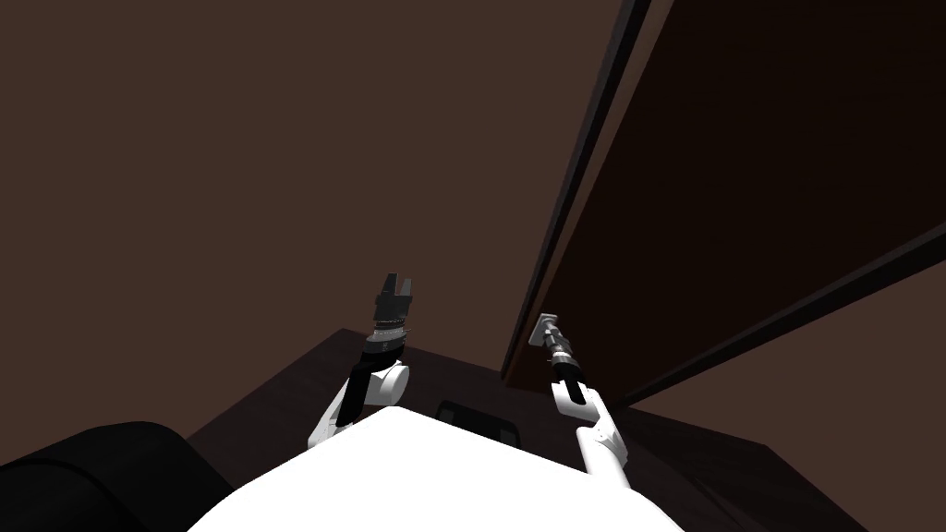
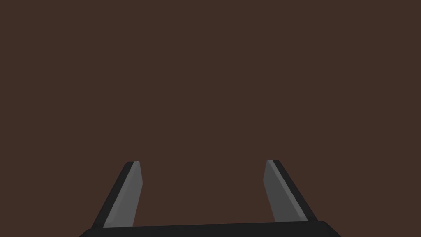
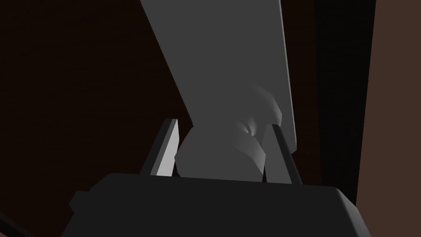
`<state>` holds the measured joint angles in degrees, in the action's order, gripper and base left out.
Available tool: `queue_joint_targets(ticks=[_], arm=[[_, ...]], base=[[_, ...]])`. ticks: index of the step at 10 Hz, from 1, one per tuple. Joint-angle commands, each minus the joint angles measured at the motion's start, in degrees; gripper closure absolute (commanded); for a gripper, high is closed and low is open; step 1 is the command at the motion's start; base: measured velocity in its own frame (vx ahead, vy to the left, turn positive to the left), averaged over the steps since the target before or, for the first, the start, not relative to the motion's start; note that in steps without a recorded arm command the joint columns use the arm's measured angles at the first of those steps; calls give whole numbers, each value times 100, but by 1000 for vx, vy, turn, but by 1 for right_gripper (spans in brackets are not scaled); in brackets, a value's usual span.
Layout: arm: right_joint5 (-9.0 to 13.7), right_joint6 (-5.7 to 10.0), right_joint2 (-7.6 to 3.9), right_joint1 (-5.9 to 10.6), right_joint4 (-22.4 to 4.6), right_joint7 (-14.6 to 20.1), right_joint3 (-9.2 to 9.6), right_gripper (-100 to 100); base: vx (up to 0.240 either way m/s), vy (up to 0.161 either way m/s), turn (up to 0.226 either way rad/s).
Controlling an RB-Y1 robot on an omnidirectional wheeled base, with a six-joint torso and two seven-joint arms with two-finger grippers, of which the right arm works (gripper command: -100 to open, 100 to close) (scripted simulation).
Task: Pull the door open
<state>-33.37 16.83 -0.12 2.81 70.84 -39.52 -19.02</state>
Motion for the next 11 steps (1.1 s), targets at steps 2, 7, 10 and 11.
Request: queue_joint_targets(ticks=[2, 7, 10, 11], arm=[[458, -180, -78, 50, -88, 0, -113, 100], [1183, -523, -147, 122, -195, 32, -136, 100], [1641, -706, -180, 160, -251, 48, -148, 100], [1808, -706, -180, 160, -251, 48, -148, 100]], base=[[-33, 11, 23], [-24, 0, 17], [-24, 1, 17], [-28, -13, 7]])
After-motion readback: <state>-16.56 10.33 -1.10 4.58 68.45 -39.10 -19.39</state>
